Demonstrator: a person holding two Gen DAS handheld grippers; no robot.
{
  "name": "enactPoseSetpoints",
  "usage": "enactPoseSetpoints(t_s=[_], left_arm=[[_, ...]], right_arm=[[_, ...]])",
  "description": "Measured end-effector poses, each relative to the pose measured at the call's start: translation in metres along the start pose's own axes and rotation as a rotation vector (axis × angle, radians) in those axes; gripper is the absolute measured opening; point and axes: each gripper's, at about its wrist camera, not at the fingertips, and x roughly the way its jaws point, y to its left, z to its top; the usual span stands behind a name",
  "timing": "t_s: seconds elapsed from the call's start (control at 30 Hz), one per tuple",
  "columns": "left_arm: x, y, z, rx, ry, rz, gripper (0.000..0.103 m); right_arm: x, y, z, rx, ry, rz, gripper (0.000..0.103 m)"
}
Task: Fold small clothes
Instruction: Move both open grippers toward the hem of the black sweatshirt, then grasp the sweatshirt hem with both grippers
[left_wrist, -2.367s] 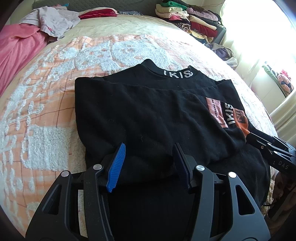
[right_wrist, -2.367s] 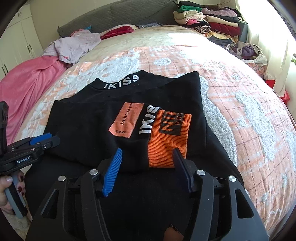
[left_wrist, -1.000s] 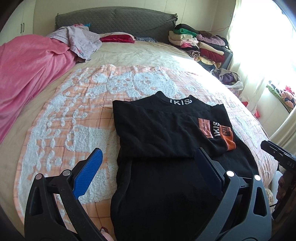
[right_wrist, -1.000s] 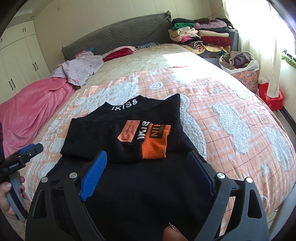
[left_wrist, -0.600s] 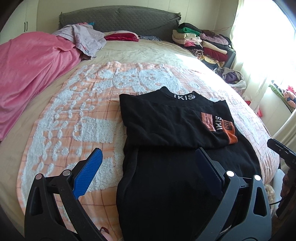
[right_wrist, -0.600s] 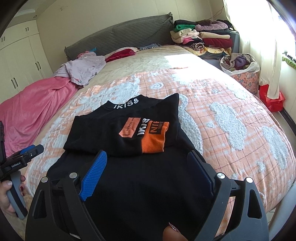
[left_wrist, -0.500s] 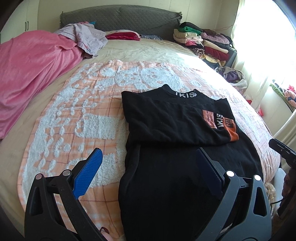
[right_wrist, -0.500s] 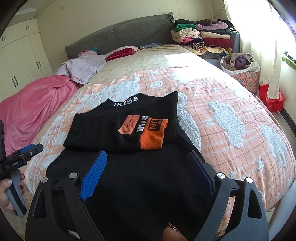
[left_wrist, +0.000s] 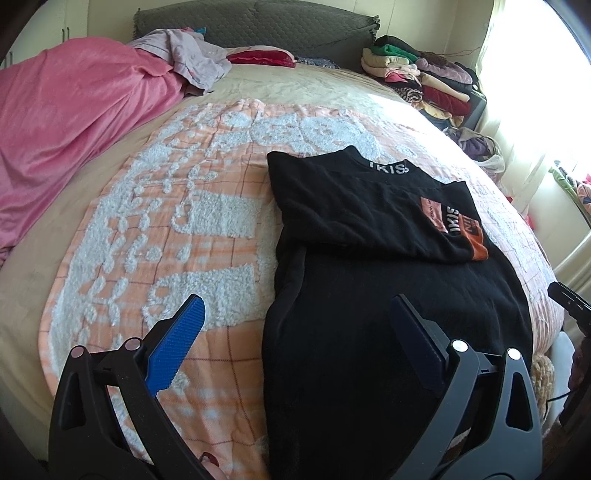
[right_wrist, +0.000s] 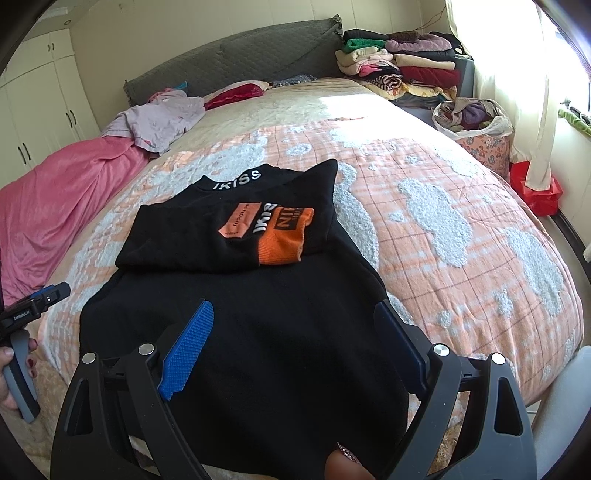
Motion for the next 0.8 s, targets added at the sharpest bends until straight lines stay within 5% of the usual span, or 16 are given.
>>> enactPoseSetpoints(t_s=[0.8], left_arm=[[0.013, 0.009, -0.056, 0.015, 0.149, -0.012, 0.093]], right_arm=[[0.011, -0.039, -0.054, 0.036, 0.155, -0.021, 0.088]])
